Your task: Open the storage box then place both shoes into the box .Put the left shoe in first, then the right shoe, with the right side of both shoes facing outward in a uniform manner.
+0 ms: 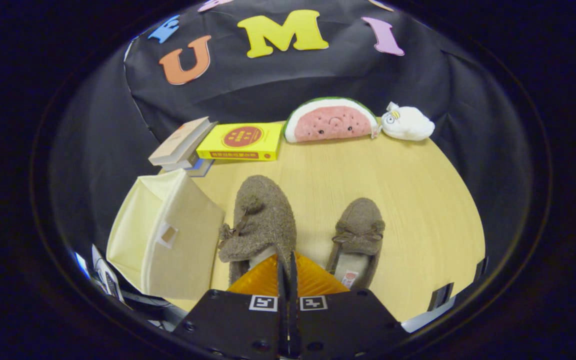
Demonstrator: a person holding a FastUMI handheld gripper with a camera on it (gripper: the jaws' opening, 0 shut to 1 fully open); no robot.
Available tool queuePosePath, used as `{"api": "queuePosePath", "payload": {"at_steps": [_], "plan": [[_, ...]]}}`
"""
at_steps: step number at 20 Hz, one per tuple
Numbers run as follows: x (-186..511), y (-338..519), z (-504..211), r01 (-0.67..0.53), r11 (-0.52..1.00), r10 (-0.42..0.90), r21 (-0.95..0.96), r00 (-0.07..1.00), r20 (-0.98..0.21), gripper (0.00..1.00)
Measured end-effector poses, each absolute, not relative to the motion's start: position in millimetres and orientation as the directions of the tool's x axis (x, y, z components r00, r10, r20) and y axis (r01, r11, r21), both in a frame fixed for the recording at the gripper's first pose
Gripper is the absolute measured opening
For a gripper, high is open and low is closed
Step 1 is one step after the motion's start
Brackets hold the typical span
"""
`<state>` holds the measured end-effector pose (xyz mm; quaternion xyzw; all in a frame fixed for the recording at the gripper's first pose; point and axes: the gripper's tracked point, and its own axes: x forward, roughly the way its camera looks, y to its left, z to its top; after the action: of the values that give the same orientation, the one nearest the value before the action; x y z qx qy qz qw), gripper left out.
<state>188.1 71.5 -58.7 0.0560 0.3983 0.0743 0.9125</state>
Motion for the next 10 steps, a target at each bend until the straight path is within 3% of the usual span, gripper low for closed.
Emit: {"api": "queuePosePath", "payload": {"at_steps": [6, 10], "plan": [[170, 145, 22, -0.144, 0.96, 0.267, 0.24, 0.732, -0.627, 0.02], [171, 215, 30, -0.16, 0.942, 0.316, 0.296, 0.721, -0.617, 0.01]]}}
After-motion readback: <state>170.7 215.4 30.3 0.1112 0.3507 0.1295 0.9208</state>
